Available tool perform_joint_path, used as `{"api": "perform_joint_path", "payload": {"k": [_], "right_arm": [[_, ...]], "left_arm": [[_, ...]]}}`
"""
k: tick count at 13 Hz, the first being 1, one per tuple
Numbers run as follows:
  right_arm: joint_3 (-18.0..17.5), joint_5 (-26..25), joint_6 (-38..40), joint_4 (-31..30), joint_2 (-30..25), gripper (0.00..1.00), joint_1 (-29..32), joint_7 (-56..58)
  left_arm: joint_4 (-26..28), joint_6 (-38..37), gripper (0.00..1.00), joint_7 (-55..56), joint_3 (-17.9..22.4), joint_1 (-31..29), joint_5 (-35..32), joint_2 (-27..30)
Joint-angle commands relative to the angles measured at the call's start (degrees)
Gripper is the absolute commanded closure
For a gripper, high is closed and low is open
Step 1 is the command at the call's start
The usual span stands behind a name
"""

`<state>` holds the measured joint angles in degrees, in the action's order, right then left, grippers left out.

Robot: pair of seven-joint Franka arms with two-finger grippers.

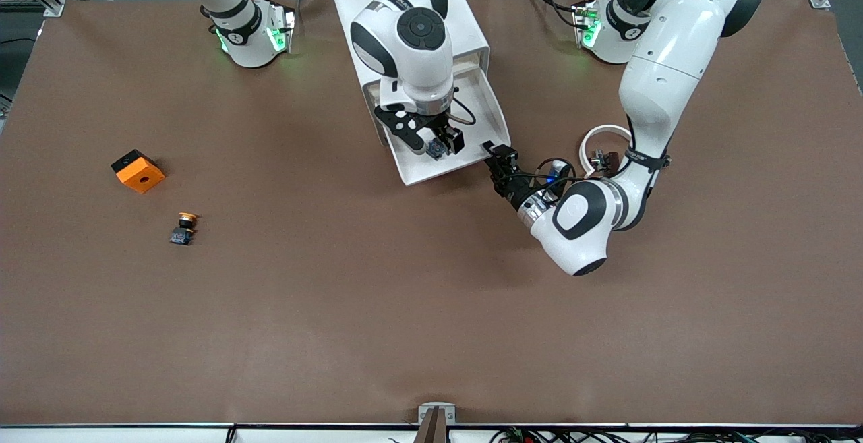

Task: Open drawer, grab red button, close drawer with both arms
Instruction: 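Grasp the red push button inside the open drawer with the right gripper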

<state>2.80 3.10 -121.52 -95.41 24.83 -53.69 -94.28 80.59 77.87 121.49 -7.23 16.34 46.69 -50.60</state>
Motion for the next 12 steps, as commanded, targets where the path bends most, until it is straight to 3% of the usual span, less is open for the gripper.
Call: {"api": "perform_joint_path", "payload": {"k": [1,5,10,12], "right_arm": [[0.7,-1.9,-0.1,1.4,1.7,0.00,-0.9,-0.6],[0.7,-2.9,-0.6,1.5,2.3,0.02,-0.4,-0.2],[0.7,-2.2,-2.4,1.5,3.8,0.31,-0.8,-0.3],[0.6,-2.1,-2.6,1.5,4.4,0.34,-1.0,-0.4]], "left_arm": [[-1.8,-0.1,0.00,-0.7,0.5,0.2,0.2,-0.6],[-5.6,0.1,0.00,-1.2,0.4,-0.7,-0.2,0.0],[-8.9,0.2,0.00,-7.8,0.4,-2.0,-1.0,1.8],[-10.1,0.2,0.00,-11.8,0.4,-2.0,-3.5,3.0]]}}
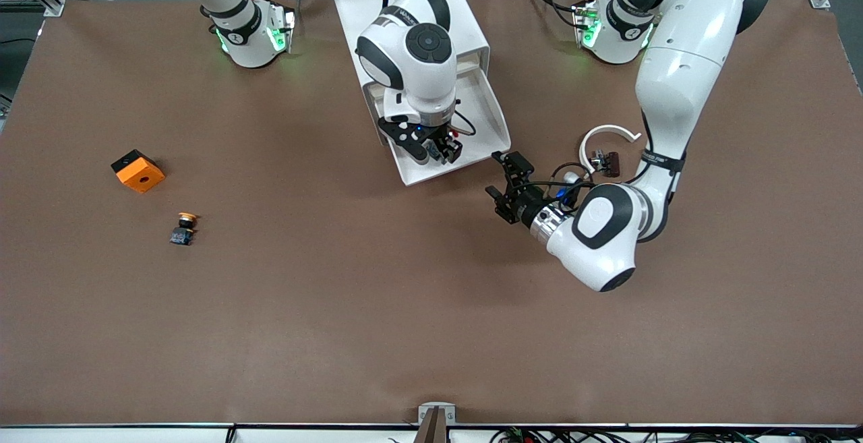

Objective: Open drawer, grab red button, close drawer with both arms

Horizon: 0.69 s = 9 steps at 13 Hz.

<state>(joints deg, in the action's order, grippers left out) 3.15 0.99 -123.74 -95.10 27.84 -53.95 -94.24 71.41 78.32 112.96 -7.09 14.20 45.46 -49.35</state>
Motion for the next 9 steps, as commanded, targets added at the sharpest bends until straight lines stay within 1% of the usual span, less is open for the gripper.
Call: {"api": "perform_joint_path", "payload": {"k": [1,2,3,4,5,7,8,9], "right_arm": [[0.3,0.0,-0.8,1.2,1.4,0.38,-0.7,-0.4],[0.3,0.0,-0.8,1.2,1.3,0.43,-0.7,-0.3],[0.2,0.0,-0.8,1.2,1.3,0.53,-0.7,-0.1],[0.2,0.0,-0.8,1.4,1.3,0.80,-0.7,-0.1],[0.2,0.1,-0.5,2.0,1.2,0.99,-0.7,-0.1],[0.1,0.1,0.5,3.2,1.1,1.00,0.2,0.5],[0.1,0.2,2.2,4.3,0.7,1.00,1.0,1.7],[0.0,1.5,5.7,6.4,0.5,1.00,2.8,4.0]], "left_arm": [[-0.9,-0.3,0.00,-5.5,0.2,0.1,-3.2,2.2],[-1.0,-0.3,0.00,-8.0,0.2,0.0,-4.1,2.8],[-1.0,-0.3,0.00,-10.3,0.4,0.0,-5.3,3.0],[-1.0,-0.3,0.00,-12.5,0.9,0.1,-6.3,3.6],[-1.1,-0.2,0.00,-15.4,1.2,0.1,-7.0,4.0],[-1.1,0.1,0.00,-22.0,2.6,0.2,-9.8,4.3],[-1.1,0.7,0.00,-25.0,2.7,0.2,-11.8,5.0],[-1.1,1.2,0.00,-28.1,2.7,0.2,-13.7,5.2]]}}
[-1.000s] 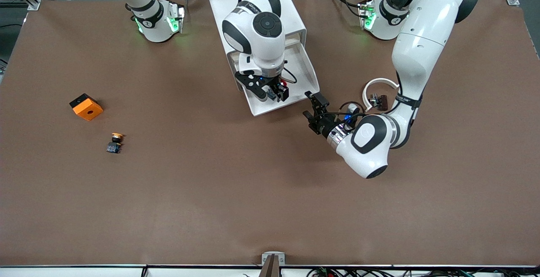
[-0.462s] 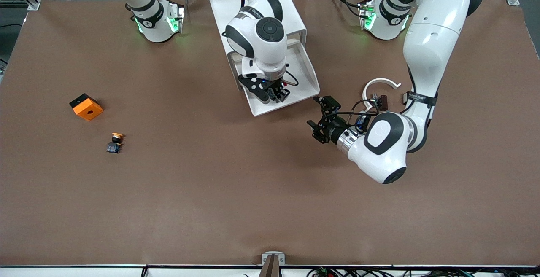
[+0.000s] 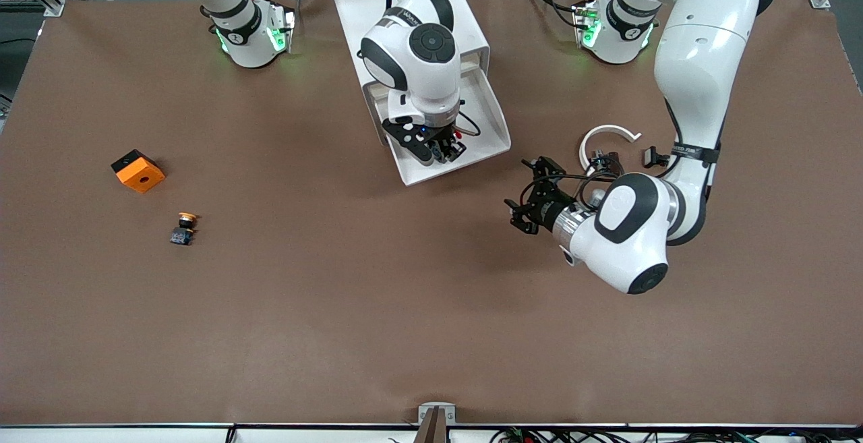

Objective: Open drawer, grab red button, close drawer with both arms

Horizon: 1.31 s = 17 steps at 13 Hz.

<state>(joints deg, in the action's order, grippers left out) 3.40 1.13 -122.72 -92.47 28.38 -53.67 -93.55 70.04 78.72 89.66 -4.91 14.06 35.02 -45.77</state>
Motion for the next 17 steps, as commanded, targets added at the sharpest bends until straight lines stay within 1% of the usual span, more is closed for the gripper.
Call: {"api": "perform_joint_path", "payload": {"k": [1,2,4,6,7,8,10,11,12,14,16,17], "right_arm": [[-0.1,4.0,8.1,6.1,-0.3,1.00,3.9,7.3],[0.2,6.1,11.9,8.3,-1.0,1.00,5.9,12.0],[0.2,6.7,17.1,9.2,-3.8,1.00,11.2,22.2],[0.5,6.6,21.6,8.8,-5.5,1.00,16.2,33.8],[0.5,6.5,22.4,7.9,-6.2,1.00,19.7,39.2],[0.6,6.3,22.0,5.6,-7.4,1.00,22.6,44.5],[0.6,5.8,19.9,1.1,-8.9,1.00,28.5,56.0],[0.6,5.1,18.2,-1.0,-9.1,1.00,30.4,59.8],[0.6,4.3,15.3,-3.7,-9.3,1.00,32.5,62.4],[0.6,1.5,8.7,-8.6,-9.4,1.00,35.2,66.9],[0.6,1.1,3.5,-12.0,-9.3,1.00,37.5,71.0],[0.6,1.1,1.2,-13.4,-9.0,1.00,39.2,72.2]], "left_arm": [[0.3,1.5,0.00,-7.9,0.5,0.4,-4.5,2.3],[0.3,2.5,0.00,-11.1,0.5,0.4,-5.7,2.5],[0.3,4.9,0.00,-17.4,0.7,0.5,-9.2,3.9],[0.4,7.2,0.00,-23.6,0.7,0.5,-13.1,5.2],[0.4,8.0,0.00,-26.8,0.7,0.5,-14.3,5.7],[0.4,8.7,0.00,-29.9,0.9,0.7,-15.5,6.7],[0.5,10.4,0.00,-36.6,0.8,1.1,-20.1,8.5],[0.5,11.1,0.00,-38.9,0.5,1.4,-22.3,9.2],[0.6,12.7,0.00,-40.7,0.4,2.3,-24.7,9.4],[1.0,19.2,0.00,-41.7,0.1,2.9,-28.1,9.3],[1.7,25.0,0.00,-41.7,-0.2,4.7,-32.1,8.6],[1.9,25.5,0.00,-41.3,-0.3,4.7,-32.0,8.6]]}}
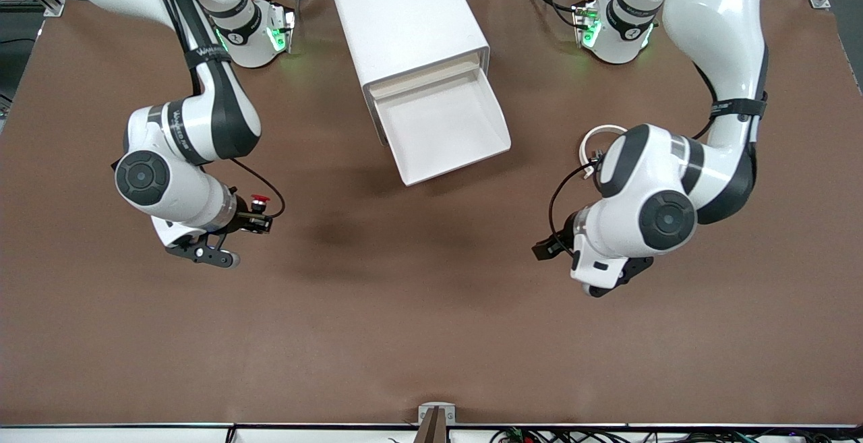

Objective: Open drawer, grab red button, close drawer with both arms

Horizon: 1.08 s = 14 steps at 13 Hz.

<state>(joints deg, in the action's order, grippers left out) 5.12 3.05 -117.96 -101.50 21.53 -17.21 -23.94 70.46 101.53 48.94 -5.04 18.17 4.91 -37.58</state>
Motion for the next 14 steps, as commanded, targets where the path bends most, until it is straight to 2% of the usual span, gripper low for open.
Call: {"api": "perform_joint_path", "payload": {"k": [1,5,8,10,12,14], "right_arm": [[-1.1,-0.9,-5.8,-5.9,-2.2,1.00,3.8,3.9],[-1.1,-0.9,-17.1,-14.2,-2.5,1.00,6.8,8.0],[-1.1,-0.9,-21.6,-17.8,-2.3,1.00,8.1,8.0],[-1.1,-0.9,-25.1,-19.8,-2.0,1.00,8.6,8.0],[-1.1,-0.9,-27.7,-20.5,-1.1,1.00,9.9,8.2],[-1.1,-0.9,-28.4,-20.5,-0.1,1.00,11.5,10.8]], "left_arm": [[1.4,2.7,0.00,0.1,-0.1,0.1,-1.4,0.4],[1.7,1.9,0.00,-0.5,0.3,-0.7,-1.7,2.1],[2.7,1.5,0.00,-0.7,0.3,-0.5,-2.1,2.8],[8.0,5.6,0.00,0.3,-0.1,0.5,-2.2,4.5],[17.7,14.5,0.00,3.0,-0.1,3.8,-2.3,7.9],[22.2,17.4,0.00,4.8,-0.2,5.9,-2.3,10.0]]}}
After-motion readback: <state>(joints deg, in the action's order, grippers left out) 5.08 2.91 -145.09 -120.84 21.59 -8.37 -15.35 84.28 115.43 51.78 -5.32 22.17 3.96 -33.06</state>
